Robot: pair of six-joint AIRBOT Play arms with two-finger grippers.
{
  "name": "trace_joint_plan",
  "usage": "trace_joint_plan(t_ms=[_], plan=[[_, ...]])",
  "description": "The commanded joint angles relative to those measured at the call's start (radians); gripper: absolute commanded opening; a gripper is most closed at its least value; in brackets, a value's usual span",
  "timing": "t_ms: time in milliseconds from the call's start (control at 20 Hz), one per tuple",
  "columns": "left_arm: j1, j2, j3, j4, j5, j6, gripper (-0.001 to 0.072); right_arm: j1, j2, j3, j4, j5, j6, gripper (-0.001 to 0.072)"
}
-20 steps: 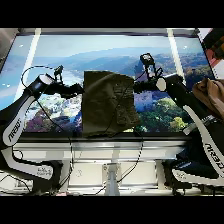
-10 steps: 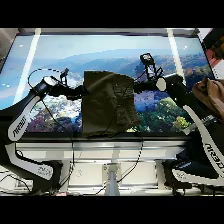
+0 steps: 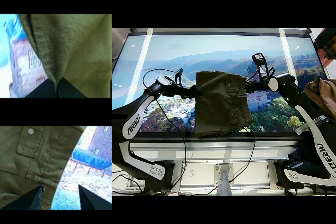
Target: Fold the clothes and pants, and hang the long-sleeved shirts on hangers.
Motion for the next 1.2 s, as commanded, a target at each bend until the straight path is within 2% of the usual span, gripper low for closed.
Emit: trace_joint_plan(t_ms=[0, 50, 200, 400, 450, 500, 550, 750, 850, 950, 1000, 1050, 1100, 1150], plan=[[0.0, 0.0, 0.051, -0.011, 0.096, 0.016, 0.0041, 0.0, 0.0, 0.0, 0.003, 0.024, 0.0, 0.0479], [0.0, 0.0, 0.074, -0.011, 0.136, 0.016, 0.0041, 0.0, 0.0, 0.0, 0.005, 0.036, 0.0, 0.0459], [-0.002, 0.0, 0.115, -0.012, 0.256, 0.016, 0.0041, 0.0, 0.0, 0.0, 0.023, 0.049, 0.0, 0.046], [-0.007, -0.003, 0.115, -0.007, 0.256, 0.015, 0.0053, 0.0, -0.001, 0.0, 0.031, 0.048, 0.0, 0.0461], [-0.007, -0.003, 0.115, -0.003, 0.249, 0.016, 0.0214, 0.0, -0.001, 0.0, 0.031, 0.049, 0.0, 0.046], [-0.007, -0.003, 0.115, -0.004, 0.244, 0.015, 0.0504, 0.0, -0.001, 0.0, 0.033, 0.05, 0.0, 0.046], [-0.005, -0.003, 0.115, -0.004, 0.237, 0.011, 0.0682, 0.0, -0.001, 0.0, 0.039, 0.05, -0.001, 0.046], [0.023, -0.003, 0.115, -0.005, 0.211, 0.012, 0.0694, -0.001, -0.001, 0.0, 0.038, 0.032, 0.0, 0.046], [0.045, 0.001, 0.115, -0.005, 0.146, 0.012, 0.0694, -0.001, 0.002, 0.001, 0.053, 0.039, -0.001, 0.0456], [0.075, 0.014, 0.115, -0.004, 0.069, 0.013, 0.0692, 0.0, 0.018, 0.001, 0.083, 0.045, -0.009, 0.0416], [0.095, 0.026, 0.115, -0.004, 0.041, 0.016, 0.0657, 0.0, 0.035, 0.001, 0.083, 0.04, -0.008, 0.0414], [0.117, 0.043, 0.115, -0.005, 0.021, 0.037, 0.0503, -0.001, 0.059, 0.001, 0.082, 0.032, -0.008, 0.0404], [0.139, 0.066, 0.115, -0.005, 0.006, 0.066, 0.0317, -0.001, 0.09, 0.001, 0.078, 0.025, -0.008, 0.0404], [0.165, 0.099, 0.115, -0.004, -0.008, 0.08, 0.0037, -0.001, 0.124, 0.001, 0.075, 0.021, -0.009, 0.0375]])
